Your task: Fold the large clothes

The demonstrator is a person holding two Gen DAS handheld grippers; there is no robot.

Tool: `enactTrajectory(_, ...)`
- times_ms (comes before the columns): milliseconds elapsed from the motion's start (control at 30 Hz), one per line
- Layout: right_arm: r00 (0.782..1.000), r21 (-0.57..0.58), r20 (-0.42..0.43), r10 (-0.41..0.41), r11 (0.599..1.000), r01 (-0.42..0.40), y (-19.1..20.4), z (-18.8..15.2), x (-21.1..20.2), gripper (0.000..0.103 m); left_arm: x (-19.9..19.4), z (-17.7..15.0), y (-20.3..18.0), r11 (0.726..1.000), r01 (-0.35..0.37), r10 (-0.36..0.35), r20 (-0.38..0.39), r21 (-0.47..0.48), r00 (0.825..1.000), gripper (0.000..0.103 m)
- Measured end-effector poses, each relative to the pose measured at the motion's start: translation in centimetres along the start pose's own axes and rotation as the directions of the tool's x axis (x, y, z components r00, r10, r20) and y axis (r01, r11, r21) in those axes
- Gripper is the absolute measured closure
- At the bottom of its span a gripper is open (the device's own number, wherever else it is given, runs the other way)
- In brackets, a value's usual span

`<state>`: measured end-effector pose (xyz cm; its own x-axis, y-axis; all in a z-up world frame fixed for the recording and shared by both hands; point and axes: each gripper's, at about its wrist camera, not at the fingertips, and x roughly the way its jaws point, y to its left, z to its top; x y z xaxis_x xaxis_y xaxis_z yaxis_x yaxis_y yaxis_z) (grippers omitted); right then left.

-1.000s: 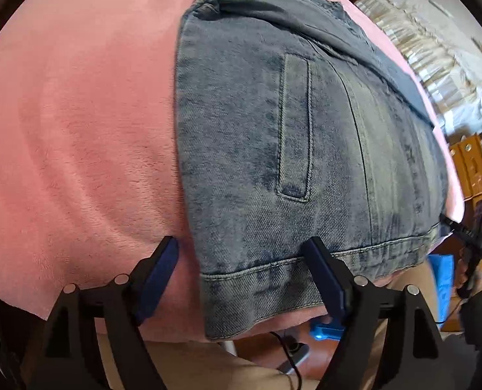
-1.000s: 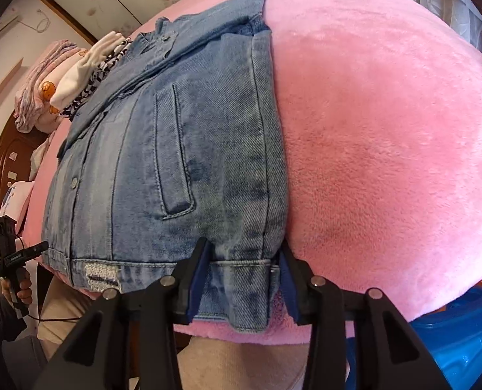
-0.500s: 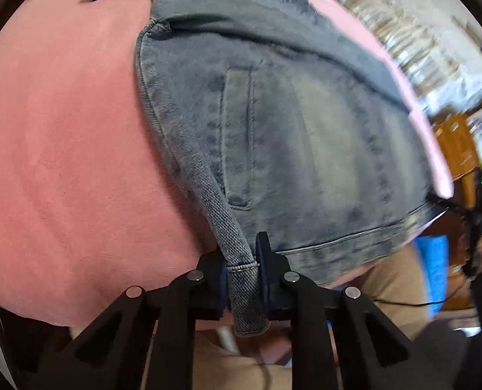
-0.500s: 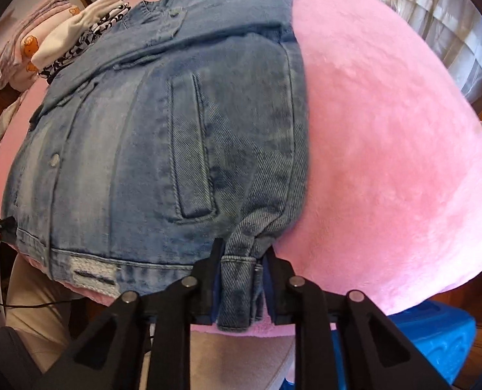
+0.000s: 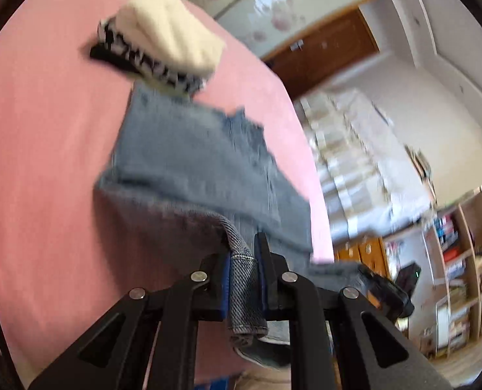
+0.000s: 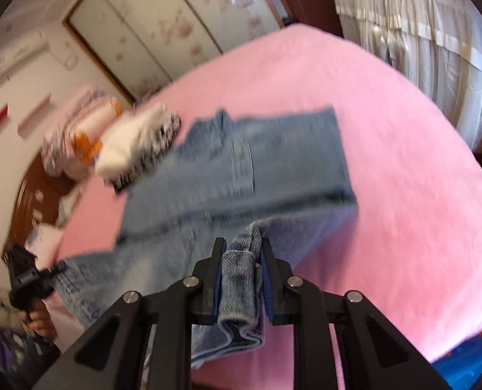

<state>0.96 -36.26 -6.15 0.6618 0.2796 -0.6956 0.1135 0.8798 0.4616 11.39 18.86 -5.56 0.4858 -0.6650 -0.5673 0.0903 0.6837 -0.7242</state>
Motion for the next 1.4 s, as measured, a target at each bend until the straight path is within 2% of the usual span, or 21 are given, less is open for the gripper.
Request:
enactTrajectory(167, 0.997, 0.109, 0.080, 0.016, 0.994, -0.025, -1.4, 8.5, 2.0, 0.084, 3.4, 8.3, 0.6, 0.996, -0.075, 0.079, 0.077, -0.055, 0.994, 0.092)
enactTrajectory(233, 0.996, 0.132, 0.087, 0.005, 0.991, -0.017, -1.8, 12.0, 4.0, 0.084, 5.4, 11.5, 1.4, 0.991, -0.118, 0.124, 0.095, -0.067, 0.988, 0.092)
enactTrajectory(300, 0.996, 0.145, 0.090, -0.008, 0.989, -0.005, -2.5, 15.4, 6.4, 0.080, 8.4, 14.5, 2.5, 0.983, -0.161, 0.168, 0.083, -0.083, 0.982, 0.086)
enactTrajectory(333, 0.996, 0.156, 0.087, -0.026, 0.988, 0.012, -2.9, 16.8, 7.8, 0.076, 10.2, 15.8, 3.1, 0.976, -0.199, 0.204, 0.065, -0.084, 0.977, 0.082)
enactTrajectory(367, 0.995, 0.179, 0.082, -0.055, 0.983, 0.040, -3.7, 18.3, 9.3, 0.068, 12.1, 17.0, 3.6, 0.964, -0.254, 0.259, 0.054, -0.078, 0.964, 0.067)
enactTrajectory(400, 0.992, 0.197, 0.082, -0.095, 0.977, 0.077, -4.4, 19.3, 10.8, 0.061, 13.2, 17.7, 4.0, 0.955, -0.288, 0.292, 0.053, -0.071, 0.955, 0.048)
enactTrajectory(467, 0.986, 0.227, 0.074, -0.152, 0.965, 0.132, -6.2, 20.5, 13.6, 0.053, 15.7, 19.0, 5.3, 0.935, -0.351, 0.354, 0.046, -0.057, 0.934, 0.038)
enactTrajectory(533, 0.981, 0.236, 0.039, -0.189, 0.956, 0.174, -7.9, 20.8, 16.4, 0.052, 17.6, 19.5, 6.6, 0.925, -0.375, 0.377, 0.020, -0.057, 0.926, 0.037)
enactTrajectory(633, 0.980, 0.205, -0.026, -0.199, 0.958, 0.200, -9.5, 20.4, 19.7, 0.052, 20.5, 19.4, 8.3, 0.893, -0.450, 0.450, -0.039, 0.008, 0.892, 0.037)
enactTrajectory(700, 0.980, 0.174, -0.072, -0.184, 0.966, 0.193, -10.4, 19.8, 21.7, 0.052, 22.0, 19.0, 8.5, 0.872, -0.484, 0.487, -0.047, 0.071, 0.872, 0.037)
enactTrajectory(767, 0.981, 0.152, -0.097, -0.168, 0.972, 0.182, -10.8, 18.9, 22.8, 0.052, 23.2, 18.5, 8.6, 0.865, -0.486, 0.494, -0.045, 0.129, 0.868, 0.037)
enactTrajectory(933, 0.976, 0.055, -0.150, -0.157, 0.984, 0.167, -9.5, 17.8, 25.2, 0.052, 25.1, 17.5, 8.1, 0.864, -0.443, 0.464, -0.037, 0.240, 0.885, 0.037)
enactTrajectory(1100, 0.961, -0.067, -0.162, -0.224, 0.974, 0.216, -8.9, 17.7, 27.3, 0.050, 27.9, 17.0, 7.4, 0.807, -0.478, 0.524, -0.048, 0.346, 0.850, 0.037)
enactTrajectory(1200, 0.957, -0.118, -0.147, -0.252, 0.965, 0.236, -8.5, 17.5, 27.6, 0.052, 29.0, 17.1, 7.4, 0.800, -0.483, 0.532, -0.049, 0.356, 0.845, 0.039)
enactTrajectory(1233, 0.954, -0.136, -0.140, -0.266, 0.959, 0.248, -8.3, 17.3, 27.6, 0.054, 29.2, 17.0, 7.3, 0.801, -0.480, 0.529, -0.050, 0.358, 0.847, 0.043)
enactTrajectory(1267, 0.952, -0.149, -0.135, -0.276, 0.955, 0.256, -8.2, 17.3, 27.6, 0.064, 29.3, 16.8, 6.8, 0.799, -0.475, 0.526, -0.046, 0.368, 0.849, 0.058)
enactTrajectory(1300, 0.945, -0.172, -0.119, -0.303, 0.944, 0.281, -7.9, 17.1, 27.3, 0.073, 29.0, 16.7, 6.5, 0.783, -0.496, 0.544, -0.026, 0.376, 0.839, 0.071)
enactTrajectory(1333, 0.941, -0.185, -0.105, -0.322, 0.936, 0.300, -7.7, 16.9, 27.1, 0.076, 29.0, 16.3, 5.9, 0.761, -0.521, 0.566, -0.004, 0.388, 0.824, 0.076)
enactTrajectory(1367, 0.938, -0.198, -0.087, -0.334, 0.929, 0.313, -7.4, 16.7, 26.7, 0.086, 28.7, 16.0, 5.2, 0.746, -0.536, 0.576, 0.022, 0.397, 0.817, 0.083)
enactTrajectory(1400, 0.938, -0.208, -0.073, -0.338, 0.925, 0.318, -7.0, 16.5, 26.3, 0.091, 28.3, 15.8, 4.9, 0.732, -0.552, 0.584, 0.050, 0.400, 0.811, 0.084)
